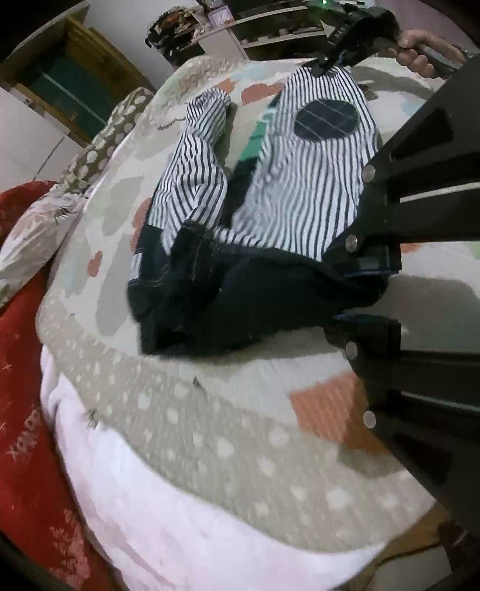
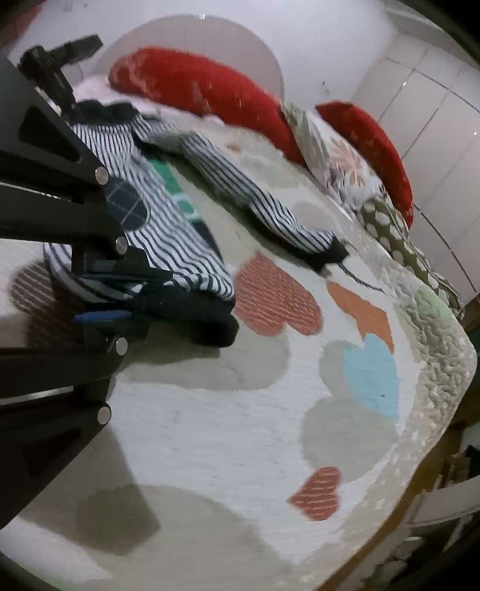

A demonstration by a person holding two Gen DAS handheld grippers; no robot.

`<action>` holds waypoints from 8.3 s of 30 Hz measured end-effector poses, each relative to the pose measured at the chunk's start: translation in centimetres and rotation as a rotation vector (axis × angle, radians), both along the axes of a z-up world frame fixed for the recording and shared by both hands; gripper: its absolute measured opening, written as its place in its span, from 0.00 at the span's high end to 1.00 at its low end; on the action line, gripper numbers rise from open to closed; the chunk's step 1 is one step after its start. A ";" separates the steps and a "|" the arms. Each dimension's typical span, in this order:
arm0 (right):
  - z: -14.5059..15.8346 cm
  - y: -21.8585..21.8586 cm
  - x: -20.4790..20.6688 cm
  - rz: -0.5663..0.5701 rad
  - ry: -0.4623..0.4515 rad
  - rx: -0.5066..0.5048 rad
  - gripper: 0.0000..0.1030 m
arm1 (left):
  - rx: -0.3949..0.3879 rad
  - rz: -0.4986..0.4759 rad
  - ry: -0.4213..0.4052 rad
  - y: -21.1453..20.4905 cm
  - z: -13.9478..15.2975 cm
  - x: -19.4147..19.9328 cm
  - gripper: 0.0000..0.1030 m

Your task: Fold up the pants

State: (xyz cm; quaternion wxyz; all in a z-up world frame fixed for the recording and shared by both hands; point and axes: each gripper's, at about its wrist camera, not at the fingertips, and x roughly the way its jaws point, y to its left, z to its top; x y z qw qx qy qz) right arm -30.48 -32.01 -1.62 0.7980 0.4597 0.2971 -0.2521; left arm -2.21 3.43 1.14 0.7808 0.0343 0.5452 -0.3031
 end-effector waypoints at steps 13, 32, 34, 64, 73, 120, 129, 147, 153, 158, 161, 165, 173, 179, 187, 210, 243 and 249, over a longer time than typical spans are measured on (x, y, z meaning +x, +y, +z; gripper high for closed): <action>1.0 5.5 -4.3 0.029 0.007 -0.063 0.72 | -0.083 0.112 0.081 7.5 -2.3 -1.4 0.63; 0.2 -9.8 16.3 -0.084 0.062 -0.015 0.76 | -0.152 0.139 0.011 9.0 -1.1 -1.0 0.54; -0.3 -10.1 16.5 -0.083 0.029 0.039 0.91 | -0.148 0.151 0.011 9.2 -1.4 -0.6 0.54; 1.1 -1.3 -2.8 -0.119 -0.003 -0.019 0.66 | -0.164 0.078 0.020 7.3 0.0 -3.3 0.50; -1.1 3.3 -2.0 0.047 -0.057 0.033 0.86 | -0.130 0.030 -0.027 5.5 1.1 -4.8 0.50; 0.6 -1.0 17.6 0.533 0.367 -0.405 0.94 | 0.109 -0.528 -0.118 -16.8 -1.6 6.8 0.95; 5.8 3.5 11.6 0.449 0.247 -0.465 0.94 | 0.001 -0.474 -0.284 -10.0 5.1 1.2 0.95; -0.2 15.9 -0.5 0.418 0.118 -0.284 0.93 | 0.151 -0.339 -0.382 2.9 -2.5 -9.8 0.91; 1.9 15.0 -4.1 0.277 0.085 -0.289 0.72 | 0.121 -0.294 -0.338 6.8 -1.6 -9.2 0.70; 5.2 14.5 -2.9 0.214 0.114 -0.446 0.50 | 0.033 -0.183 -0.261 10.0 0.0 -7.3 0.70; 4.5 15.0 1.0 0.223 0.212 -0.522 0.43 | -0.022 -0.138 -0.226 10.5 1.0 -6.5 0.69; 1.9 14.9 4.7 0.270 0.349 -0.566 0.88 | -0.064 -0.111 -0.214 9.7 2.5 -6.2 0.63; 2.7 9.4 -1.5 0.075 0.135 -0.412 0.94 | -0.072 -0.114 -0.251 3.1 3.0 -4.2 0.62; 0.7 6.4 -5.5 -0.054 0.090 -0.325 0.93 | 0.099 -0.049 -0.292 -1.5 -2.2 -1.0 0.62; -0.2 4.1 -10.2 -0.277 0.155 -0.278 0.92 | 0.124 -0.080 -0.363 -1.3 -2.2 -1.9 0.60; 4.4 6.4 -4.7 0.031 -0.072 -0.364 0.82 | -0.031 -0.060 -0.273 -0.1 2.4 -7.6 0.57; -2.3 7.6 -6.6 0.006 -0.152 -0.181 0.55 | 0.141 -0.910 0.017 -34.4 -3.8 -21.2 0.36; -1.3 7.7 -6.0 0.010 -0.168 -0.178 0.81 | 0.043 -0.877 0.015 -31.9 -1.3 -19.9 0.75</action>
